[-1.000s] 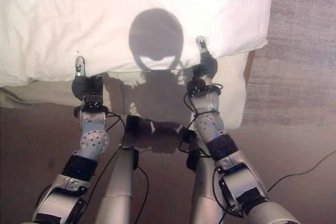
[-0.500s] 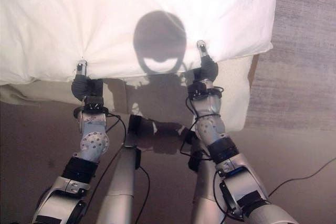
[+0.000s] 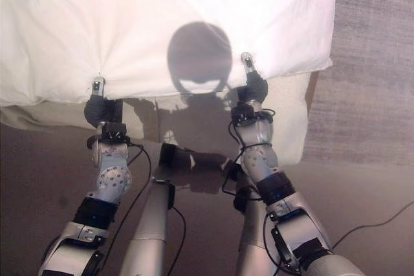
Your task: Make the bed
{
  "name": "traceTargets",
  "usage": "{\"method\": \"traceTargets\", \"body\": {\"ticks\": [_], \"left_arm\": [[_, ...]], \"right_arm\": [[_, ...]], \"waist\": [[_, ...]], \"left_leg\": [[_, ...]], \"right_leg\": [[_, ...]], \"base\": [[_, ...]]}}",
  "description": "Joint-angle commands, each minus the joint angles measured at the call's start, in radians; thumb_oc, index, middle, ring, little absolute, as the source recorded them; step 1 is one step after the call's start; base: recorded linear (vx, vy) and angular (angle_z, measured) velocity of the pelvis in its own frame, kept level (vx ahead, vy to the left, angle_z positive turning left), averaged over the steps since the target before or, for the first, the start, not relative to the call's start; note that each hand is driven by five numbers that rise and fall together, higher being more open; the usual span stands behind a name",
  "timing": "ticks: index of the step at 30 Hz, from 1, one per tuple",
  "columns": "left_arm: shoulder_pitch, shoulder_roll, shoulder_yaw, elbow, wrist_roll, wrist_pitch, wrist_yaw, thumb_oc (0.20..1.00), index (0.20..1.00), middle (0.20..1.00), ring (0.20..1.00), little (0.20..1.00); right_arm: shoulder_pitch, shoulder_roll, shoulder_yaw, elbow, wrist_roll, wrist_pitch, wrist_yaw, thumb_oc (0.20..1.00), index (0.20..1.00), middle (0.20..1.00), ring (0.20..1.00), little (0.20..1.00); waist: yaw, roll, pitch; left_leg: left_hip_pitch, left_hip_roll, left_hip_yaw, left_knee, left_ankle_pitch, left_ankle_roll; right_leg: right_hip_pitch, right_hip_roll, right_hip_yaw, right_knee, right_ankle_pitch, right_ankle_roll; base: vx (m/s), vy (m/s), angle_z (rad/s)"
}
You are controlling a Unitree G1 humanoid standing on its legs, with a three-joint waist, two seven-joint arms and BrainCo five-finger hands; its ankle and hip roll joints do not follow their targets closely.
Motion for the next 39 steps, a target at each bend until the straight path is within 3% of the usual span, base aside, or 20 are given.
{"method": "traceTargets", "body": {"ticks": [1, 3, 4, 9, 11, 13, 14, 15, 16, 17, 19, 22, 26, 28, 29, 30, 31, 35, 37, 39], "left_arm": [[0.133, 0.065, 0.197, -0.083, 0.047, -0.081, 0.002, 0.200, 0.200, 0.200, 0.200, 0.200], [0.151, 0.074, 0.229, -0.101, 0.050, -0.079, 0.001, 0.200, 0.200, 0.200, 0.200, 0.200], [0.151, 0.068, 0.229, -0.096, 0.050, -0.075, 0.003, 0.200, 0.200, 0.200, 0.200, 0.200], [0.153, 0.076, 0.233, -0.112, 0.072, -0.070, -0.010, 0.200, 0.200, 0.200, 0.200, 0.200], [0.205, 0.088, 0.256, -0.141, 0.115, -0.050, -0.018, 0.200, 0.200, 0.200, 0.200, 0.200], [0.229, 0.101, 0.268, -0.155, 0.116, -0.044, -0.022, 0.200, 0.200, 0.200, 0.200, 0.200], [0.246, 0.105, 0.281, -0.173, 0.129, -0.041, -0.023, 0.200, 0.200, 0.200, 0.200, 0.200], [0.257, 0.106, 0.285, -0.188, 0.134, -0.032, -0.030, 0.200, 0.200, 0.200, 0.200, 0.200], [0.282, 0.094, 0.305, -0.203, 0.130, -0.026, -0.044, 0.200, 0.200, 0.200, 0.200, 0.200], [0.282, 0.094, 0.305, -0.203, 0.130, -0.026, -0.044, 0.200, 0.200, 0.200, 0.200, 0.200], [0.321, 0.079, 0.327, -0.223, 0.139, -0.020, -0.051, 0.200, 0.200, 0.200, 0.200, 0.200], [0.351, 0.045, 0.325, -0.233, 0.123, -0.024, -0.069, 0.200, 0.200, 0.200, 0.200, 0.200], [0.394, -0.012, 0.314, -0.232, 0.091, -0.028, -0.069, 0.200, 0.200, 0.200, 0.200, 0.200], [0.402, -0.018, 0.314, -0.238, 0.092, -0.030, -0.067, 0.200, 0.200, 0.200, 0.200, 0.200], [0.414, -0.015, 0.349, -0.246, 0.096, -0.033, -0.055, 0.200, 0.200, 0.200, 0.200, 0.200], [0.417, -0.016, 0.351, -0.249, 0.097, -0.032, -0.054, 0.200, 0.200, 0.200, 0.200, 0.200], [0.425, -0.004, 0.357, -0.261, 0.101, -0.032, -0.060, 0.200, 0.200, 0.200, 0.200, 0.200], [0.440, -0.008, 0.361, -0.287, 0.112, -0.016, -0.069, 0.200, 0.200, 0.200, 0.200, 0.200], [0.444, -0.004, 0.356, -0.294, 0.111, -0.012, -0.081, 0.200, 0.200, 0.200, 0.200, 0.200], [0.446, 0.007, 0.326, -0.312, 0.123, 0.009, -0.103, 0.200, 0.200, 0.200, 0.200, 0.200]], "right_arm": [[0.155, -0.111, -0.127, -0.104, -0.013, -0.090, -0.009, 0.200, 0.200, 0.200, 0.200, 0.200], [0.167, -0.136, -0.165, -0.120, -0.013, -0.093, -0.014, 0.200, 0.200, 0.200, 0.200, 0.200], [0.188, -0.146, -0.181, -0.127, -0.015, -0.087, -0.015, 0.200, 0.200, 0.200, 0.200, 0.200], [0.258, -0.166, -0.229, -0.169, -0.045, -0.070, -0.032, 0.200, 0.200, 0.200, 0.200, 0.200], [0.324, -0.159, -0.249, -0.199, -0.063, -0.059, -0.022, 0.200, 0.200, 0.200, 0.200, 0.200], [0.343, -0.145, -0.254, -0.211, -0.066, -0.056, -0.019, 0.200, 0.200, 0.200, 0.200, 0.200], [0.344, -0.133, -0.251, -0.224, -0.066, -0.060, -0.015, 0.200, 0.200, 0.200, 0.200, 0.200], [0.353, -0.123, -0.253, -0.227, -0.063, -0.057, -0.008, 0.200, 0.200, 0.200, 0.200, 0.200], [0.358, -0.113, -0.254, -0.207, -0.054, -0.052, 0.016, 0.200, 0.200, 0.200, 0.200, 0.200], [0.358, -0.113, -0.254, -0.207, -0.054, -0.052, 0.016, 0.200, 0.200, 0.200, 0.200, 0.200], [0.372, -0.101, -0.238, -0.202, -0.054, -0.038, 0.043, 0.200, 0.200, 0.200, 0.200, 0.200], [0.391, -0.110, -0.221, -0.207, -0.035, -0.049, 0.060, 0.200, 0.200, 0.200, 0.200, 0.200], [0.398, -0.152, -0.204, -0.204, -0.034, -0.043, 0.064, 0.200, 0.200, 0.200, 0.200, 0.200], [0.383, -0.162, -0.200, -0.202, -0.040, -0.040, 0.061, 0.200, 0.200, 0.200, 0.200, 0.200], [0.402, -0.164, -0.208, -0.203, -0.044, -0.039, 0.053, 0.200, 0.200, 0.200, 0.200, 0.200], [0.404, -0.164, -0.206, -0.205, -0.044, -0.038, 0.052, 0.200, 0.200, 0.200, 0.200, 0.200], [0.420, -0.169, -0.210, -0.214, -0.040, -0.032, 0.047, 0.200, 0.200, 0.200, 0.200, 0.200], [0.463, -0.178, -0.243, -0.217, -0.042, -0.019, 0.029, 0.200, 0.200, 0.200, 0.200, 0.200], [0.503, -0.193, -0.264, -0.240, -0.061, -0.014, 0.018, 0.200, 0.200, 0.200, 0.200, 0.200], [0.530, -0.210, -0.284, -0.252, -0.085, -0.001, 0.019, 0.200, 0.200, 0.200, 0.200, 0.200]], "waist": [[0.017, 0.045, -0.019], [0.018, 0.058, -0.019], [-0.004, 0.070, -0.019], [-0.032, 0.080, -0.019], [-0.045, 0.111, -0.019], [-0.035, 0.114, -0.019], [-0.008, 0.119, -0.019], [-0.005, 0.118, -0.019], [0.007, 0.115, -0.019], [0.007, 0.115, -0.019], [0.038, 0.101, -0.019], [0.078, 0.099, -0.019], [0.092, 0.158, -0.019], [0.103, 0.165, -0.019], [0.073, 0.159, -0.019], [0.072, 0.158, -0.019], [0.057, 0.156, -0.019], [0.034, 0.163, -0.019], [0.020, 0.163, -0.019], [0.008, 0.163, -0.019]], "left_leg": [[-0.013, -0.073, -0.133, 0.036, -0.015, 0.056], [0.011, -0.026, -0.129, -0.147, 0.099, 0.037], [0.063, 0.012, -0.079, -0.195, 0.077, 0.045], [0.021, -0.100, -0.020, -0.026, -0.026, 0.075], [0.020, -0.148, 0.021, 0.059, -0.081, 0.109], [0.010, -0.156, 0.041, 0.092, -0.083, 0.127], [0.003, -0.160, 0.081, 0.111, -0.076, 0.152], [-0.009, -0.171, 0.107, 0.139, -0.085, 0.167], [0.001, -0.196, 0.164, 0.107, -0.056, 0.195], [0.001, -0.196, 0.164, 0.107, -0.056, 0.195], [0.046, -0.199, 0.203, 0.055, -0.035, 0.206], [0.084, -0.181, 0.206, 0.000, 0.003, 0.171], [0.075, -0.148, 0.196, 0.126, 0.029, 0.066], [0.076, -0.153, 0.153, 0.135, 0.017, 0.063], [0.108, -0.063, 0.057, 0.172, -0.029, 0.109], [0.111, -0.064, 0.057, 0.172, -0.032, 0.109], [0.191, 0.045, -0.014, 0.037, 0.009, 0.105], [0.360, 0.114, -0.081, -0.229, 0.066, 0.059], [0.388, 0.114, -0.068, -0.311, 0.081, 0.031], [0.352, 0.029, -0.061, -0.232, 0.024, 0.043]], "right_leg": [[0.041, 0.007, 0.065, 0.010, 0.012, 0.097], [0.070, -0.022, 0.056, -0.049, 0.044, 0.107], [0.107, -0.040, 0.059, -0.059, 0.034, 0.127], [0.134, -0.145, 0.137, -0.140, 0.140, 0.164], [0.157, -0.203, 0.178, -0.154, 0.212, 0.177], [0.136, -0.202, 0.164, -0.071, 0.177, 0.170], [0.137, -0.204, 0.089, 0.051, 0.157, 0.165], [0.126, -0.181, 0.072, 0.147, 0.105, 0.151], [0.110, -0.060, -0.022, 0.253, 0.010, 0.125], [0.110, -0.060, -0.022, 0.253, 0.010, 0.125], [0.162, 0.010, -0.112, 0.276, -0.115, 0.088], [0.259, 0.107, -0.117, 0.146, -0.224, -0.034], [0.269, 0.133, -0.098, 0.092, -0.231, -0.077], [0.256, 0.126, -0.084, 0.096, -0.222, -0.070], [0.226, 0.059, -0.025, 0.127, -0.178, -0.038], [0.226, 0.058, -0.024, 0.131, -0.180, -0.036], [0.211, 0.002, 0.024, 0.128, -0.142, -0.002], [0.229, -0.068, 0.108, 0.084, -0.074, 0.056], [0.236, -0.117, 0.137, 0.030, -0.006, 0.096], [0.249, -0.184, 0.156, -0.056, 0.073, 0.120]], "base": [[0.02, 0.066, -0.23], [-0.05, 0.162, -0.23], [-0.07, 0.308, 0.21], [-0.08, 0.454, 0.31], [-0.01, 0.462, -0.08], [-0.06, 0.485, 0.00], [-0.14, 0.562, -0.11], [-0.20, 0.619, -0.33], [-0.12, 0.345, -0.32], [-0.09, 0.357, -0.34], [-0.03, 0.197, 0.07], [-0.13, 0.079, 0.00], [-0.10, 0.093, -0.60], [-0.13, 0.199, -0.87], [-0.12, 0.189, -1.15], [-0.20, 0.462, -0.60], [-0.07, 0.269, 0.21], [-0.13, 0.429, 0.20], [-0.26, 0.471, 0.33], [-0.30, 0.531, 0.21]]}}
